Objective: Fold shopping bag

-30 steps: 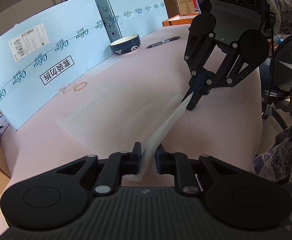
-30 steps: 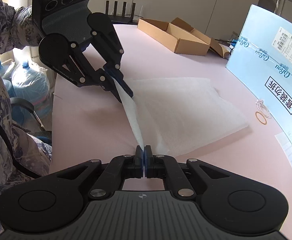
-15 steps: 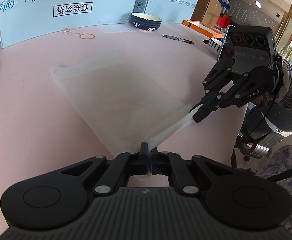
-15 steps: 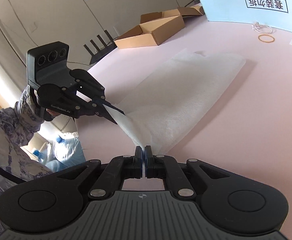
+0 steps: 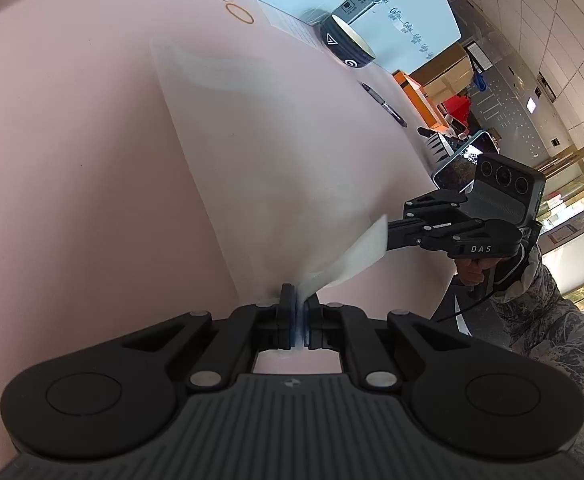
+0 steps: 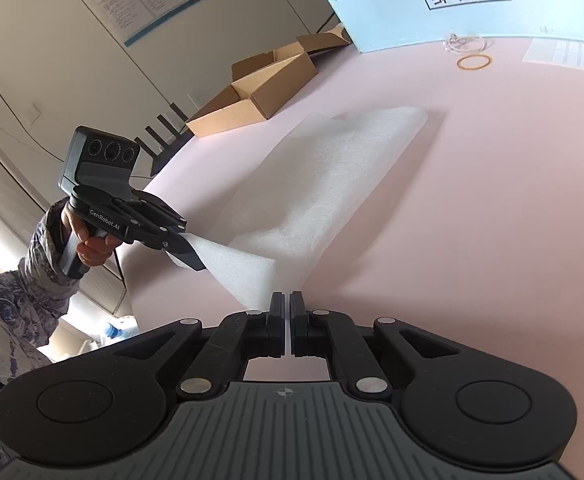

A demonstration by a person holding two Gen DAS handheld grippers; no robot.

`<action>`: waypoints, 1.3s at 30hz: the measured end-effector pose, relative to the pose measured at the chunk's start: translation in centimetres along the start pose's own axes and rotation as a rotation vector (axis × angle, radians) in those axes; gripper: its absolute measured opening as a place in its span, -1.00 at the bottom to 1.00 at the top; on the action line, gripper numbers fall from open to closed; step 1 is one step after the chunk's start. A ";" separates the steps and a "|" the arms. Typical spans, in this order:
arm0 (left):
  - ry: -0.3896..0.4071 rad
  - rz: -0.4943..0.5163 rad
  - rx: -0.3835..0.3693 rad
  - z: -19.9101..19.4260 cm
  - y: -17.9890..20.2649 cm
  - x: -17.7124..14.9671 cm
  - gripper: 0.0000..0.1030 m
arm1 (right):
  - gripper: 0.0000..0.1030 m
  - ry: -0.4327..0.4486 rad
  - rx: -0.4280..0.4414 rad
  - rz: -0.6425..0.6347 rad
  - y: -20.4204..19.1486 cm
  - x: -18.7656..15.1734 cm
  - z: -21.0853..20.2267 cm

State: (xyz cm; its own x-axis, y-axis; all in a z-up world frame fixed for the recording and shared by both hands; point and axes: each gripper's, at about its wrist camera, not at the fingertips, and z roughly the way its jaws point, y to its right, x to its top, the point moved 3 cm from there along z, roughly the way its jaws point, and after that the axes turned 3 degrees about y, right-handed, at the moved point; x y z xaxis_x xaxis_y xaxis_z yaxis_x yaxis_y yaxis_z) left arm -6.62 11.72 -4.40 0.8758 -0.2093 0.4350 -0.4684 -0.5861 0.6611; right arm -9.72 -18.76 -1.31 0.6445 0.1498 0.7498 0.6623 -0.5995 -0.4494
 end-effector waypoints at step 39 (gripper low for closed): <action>-0.236 0.038 0.081 -0.1 0.4 3.6 -0.39 | -1.00 0.142 -0.058 0.235 0.9 -3.9 2.8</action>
State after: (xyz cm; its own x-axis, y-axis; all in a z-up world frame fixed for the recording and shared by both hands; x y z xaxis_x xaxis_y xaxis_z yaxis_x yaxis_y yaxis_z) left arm -3.67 10.84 -2.48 0.8650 -0.4038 0.2978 -0.4992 -0.6328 0.5919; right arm -10.57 -17.72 -6.02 0.7149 -0.1080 0.6908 0.4754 -0.6494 -0.5935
